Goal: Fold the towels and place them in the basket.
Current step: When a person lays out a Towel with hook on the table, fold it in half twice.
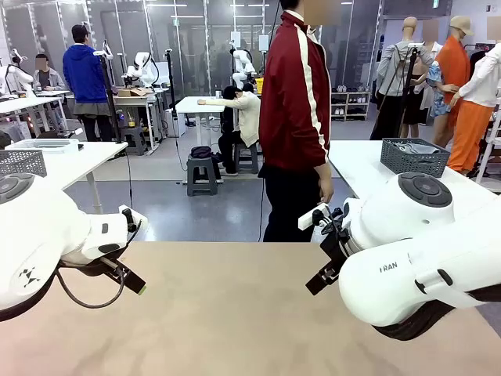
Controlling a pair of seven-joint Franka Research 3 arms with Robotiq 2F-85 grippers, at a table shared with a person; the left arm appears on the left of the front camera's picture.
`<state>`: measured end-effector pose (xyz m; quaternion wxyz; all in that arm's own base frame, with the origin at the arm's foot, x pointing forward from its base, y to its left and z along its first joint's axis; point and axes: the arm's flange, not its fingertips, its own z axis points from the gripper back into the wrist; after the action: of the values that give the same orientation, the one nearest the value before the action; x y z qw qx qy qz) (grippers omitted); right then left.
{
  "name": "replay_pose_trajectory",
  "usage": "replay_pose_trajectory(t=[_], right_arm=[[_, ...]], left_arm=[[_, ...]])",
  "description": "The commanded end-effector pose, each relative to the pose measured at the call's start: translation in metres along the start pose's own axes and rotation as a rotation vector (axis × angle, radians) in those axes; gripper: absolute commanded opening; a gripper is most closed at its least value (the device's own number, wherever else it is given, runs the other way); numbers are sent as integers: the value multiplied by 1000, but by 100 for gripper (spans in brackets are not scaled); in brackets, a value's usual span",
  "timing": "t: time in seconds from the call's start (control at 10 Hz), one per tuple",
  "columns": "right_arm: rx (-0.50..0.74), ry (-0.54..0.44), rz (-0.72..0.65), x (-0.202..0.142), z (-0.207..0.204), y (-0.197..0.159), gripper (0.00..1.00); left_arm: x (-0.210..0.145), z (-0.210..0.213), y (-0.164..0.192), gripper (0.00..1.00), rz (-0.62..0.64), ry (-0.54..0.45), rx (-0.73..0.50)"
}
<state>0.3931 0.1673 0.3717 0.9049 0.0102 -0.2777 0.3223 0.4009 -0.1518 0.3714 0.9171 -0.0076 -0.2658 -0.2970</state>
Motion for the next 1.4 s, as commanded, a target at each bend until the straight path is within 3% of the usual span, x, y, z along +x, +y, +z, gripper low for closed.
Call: replay_pose_trajectory(t=[0.0,0.8,1.3], right_arm=[[1,0,-3,0,0,0,100],[2,-6,-1,0,7,-1,100],[-9,-44,15,2,93,-7,100]], left_arm=[[0,0,1,100,3,0,0],[2,7,-1,100,-6,-1,-14],[33,116,-9,100,-95,-34,11]])
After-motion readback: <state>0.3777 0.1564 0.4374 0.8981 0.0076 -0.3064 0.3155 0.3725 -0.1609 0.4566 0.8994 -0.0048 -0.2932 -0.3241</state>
